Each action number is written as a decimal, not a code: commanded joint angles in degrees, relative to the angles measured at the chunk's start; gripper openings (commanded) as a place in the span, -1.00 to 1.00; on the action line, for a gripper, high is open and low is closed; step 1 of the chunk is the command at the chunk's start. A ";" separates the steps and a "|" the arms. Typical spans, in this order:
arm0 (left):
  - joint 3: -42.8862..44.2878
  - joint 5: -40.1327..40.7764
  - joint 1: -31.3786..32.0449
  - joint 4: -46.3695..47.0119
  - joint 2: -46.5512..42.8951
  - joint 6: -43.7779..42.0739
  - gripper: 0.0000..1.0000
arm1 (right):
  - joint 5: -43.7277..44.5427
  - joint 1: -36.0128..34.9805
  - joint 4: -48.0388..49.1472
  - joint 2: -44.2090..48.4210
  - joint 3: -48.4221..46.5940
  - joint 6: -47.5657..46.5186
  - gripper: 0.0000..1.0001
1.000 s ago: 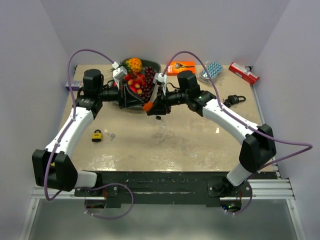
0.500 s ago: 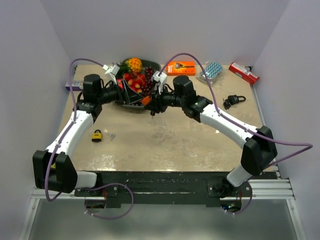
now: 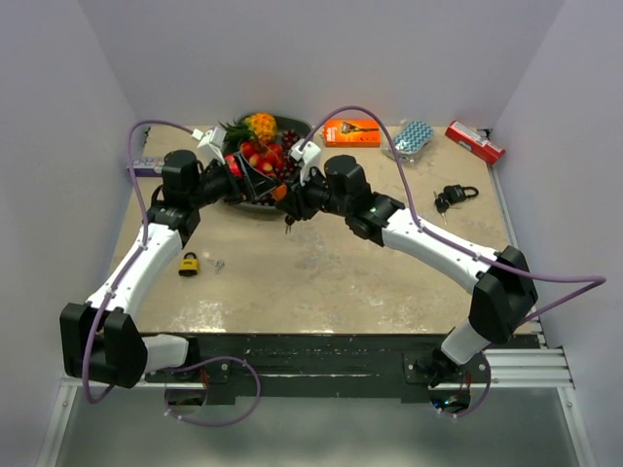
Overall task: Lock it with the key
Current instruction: Lock the lock.
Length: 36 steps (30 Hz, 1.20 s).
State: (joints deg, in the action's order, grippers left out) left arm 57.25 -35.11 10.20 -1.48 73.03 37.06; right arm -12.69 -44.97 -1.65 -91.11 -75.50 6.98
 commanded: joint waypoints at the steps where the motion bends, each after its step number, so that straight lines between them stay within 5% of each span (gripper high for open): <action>1: -1.09 0.13 0.70 4.11 -3.95 0.65 0.61 | 3.28 -1.00 7.01 0.58 -2.90 2.07 -1.00; 15: 1.63 -1.28 1.40 2.53 -4.66 -2.52 0.59 | 5.92 -0.65 11.14 1.73 -0.43 6.90 -1.00; 36: 3.92 -0.92 3.08 4.99 1.85 5.30 0.46 | 8.64 -1.43 17.03 -0.12 -0.78 7.43 -1.00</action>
State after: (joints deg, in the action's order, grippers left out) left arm 59.11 -35.94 12.58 2.09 73.63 40.03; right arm -5.89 -45.67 7.33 -91.64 -74.54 13.91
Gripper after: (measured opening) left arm 0.746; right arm 0.303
